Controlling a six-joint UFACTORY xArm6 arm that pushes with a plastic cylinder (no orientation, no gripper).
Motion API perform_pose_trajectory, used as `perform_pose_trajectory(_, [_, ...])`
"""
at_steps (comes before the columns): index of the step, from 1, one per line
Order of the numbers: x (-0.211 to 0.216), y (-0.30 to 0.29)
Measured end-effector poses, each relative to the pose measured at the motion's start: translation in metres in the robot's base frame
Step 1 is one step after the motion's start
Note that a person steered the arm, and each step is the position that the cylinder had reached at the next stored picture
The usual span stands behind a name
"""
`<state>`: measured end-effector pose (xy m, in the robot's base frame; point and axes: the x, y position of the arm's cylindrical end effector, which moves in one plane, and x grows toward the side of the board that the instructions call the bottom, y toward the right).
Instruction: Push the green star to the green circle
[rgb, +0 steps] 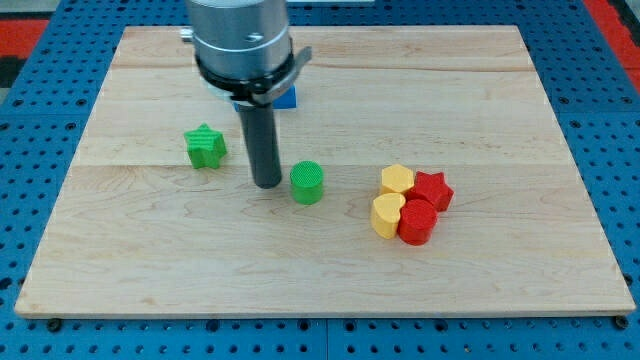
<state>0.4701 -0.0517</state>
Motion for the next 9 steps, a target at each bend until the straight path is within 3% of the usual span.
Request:
perform_pose_trajectory(2, [0.020, 0.056])
perform_pose_trajectory(3, [0.020, 0.041])
perform_pose_trajectory(4, [0.020, -0.015])
perform_pose_trajectory(5, [-0.034, 0.003])
perform_pose_trajectory(6, [-0.081, -0.015])
perform_pose_trajectory(8, [-0.074, -0.113])
perform_pose_trajectory(9, [-0.050, -0.101])
